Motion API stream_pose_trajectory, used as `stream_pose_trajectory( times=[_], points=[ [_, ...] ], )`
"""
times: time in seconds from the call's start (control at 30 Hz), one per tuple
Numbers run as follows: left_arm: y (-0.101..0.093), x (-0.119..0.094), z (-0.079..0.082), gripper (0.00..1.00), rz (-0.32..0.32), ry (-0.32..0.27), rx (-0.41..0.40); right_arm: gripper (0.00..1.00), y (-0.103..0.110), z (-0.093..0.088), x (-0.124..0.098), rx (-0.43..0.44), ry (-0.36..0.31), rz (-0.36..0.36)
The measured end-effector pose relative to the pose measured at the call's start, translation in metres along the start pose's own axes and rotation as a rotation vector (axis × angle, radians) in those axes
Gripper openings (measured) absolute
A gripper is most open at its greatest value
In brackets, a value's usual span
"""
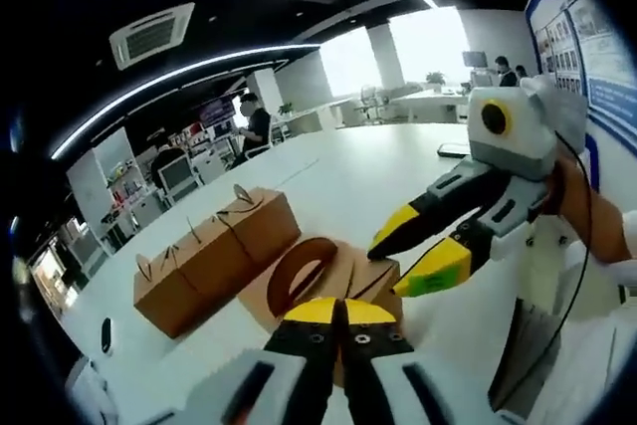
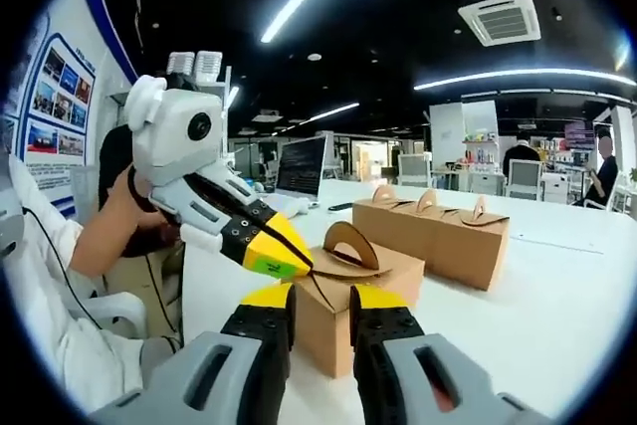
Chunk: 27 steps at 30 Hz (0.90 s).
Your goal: Pick up one paper box from the group, open the paper box, and remove the item inside
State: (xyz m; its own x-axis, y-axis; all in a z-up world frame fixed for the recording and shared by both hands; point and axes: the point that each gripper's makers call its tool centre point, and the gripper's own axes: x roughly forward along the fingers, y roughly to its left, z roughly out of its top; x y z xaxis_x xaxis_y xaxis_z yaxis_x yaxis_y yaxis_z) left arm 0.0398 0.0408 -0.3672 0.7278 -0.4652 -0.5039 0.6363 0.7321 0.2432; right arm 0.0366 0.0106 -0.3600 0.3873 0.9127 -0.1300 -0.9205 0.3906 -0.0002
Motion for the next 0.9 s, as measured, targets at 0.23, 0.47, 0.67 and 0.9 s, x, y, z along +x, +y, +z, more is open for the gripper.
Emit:
stream_pose_trajectory(
  times=[0.23,0.47,0.67,0.9],
  points=[
    [0.0,0.0,0.001,0.03,-0.004,-0.008,-0.021,0.22,-0.001,-0.001,-0.001,0.026,-0.011,-0.004],
    [0.003,-0.003,0.004,0.03,-0.005,-0.028,-0.056,0.23,0.0,-0.001,-0.001,0.022,-0.009,-0.007],
    [0.005,-0.006,0.006,0.03,-0.013,-0.064,-0.102,0.23,-0.001,-0.001,0.0,0.029,-0.013,-0.007],
    [0.016,-0.015,0.008,0.03,-0.034,-0.135,-0.213,0.22,-0.001,0.0,0.0,0.027,-0.013,-0.009]
  ],
)
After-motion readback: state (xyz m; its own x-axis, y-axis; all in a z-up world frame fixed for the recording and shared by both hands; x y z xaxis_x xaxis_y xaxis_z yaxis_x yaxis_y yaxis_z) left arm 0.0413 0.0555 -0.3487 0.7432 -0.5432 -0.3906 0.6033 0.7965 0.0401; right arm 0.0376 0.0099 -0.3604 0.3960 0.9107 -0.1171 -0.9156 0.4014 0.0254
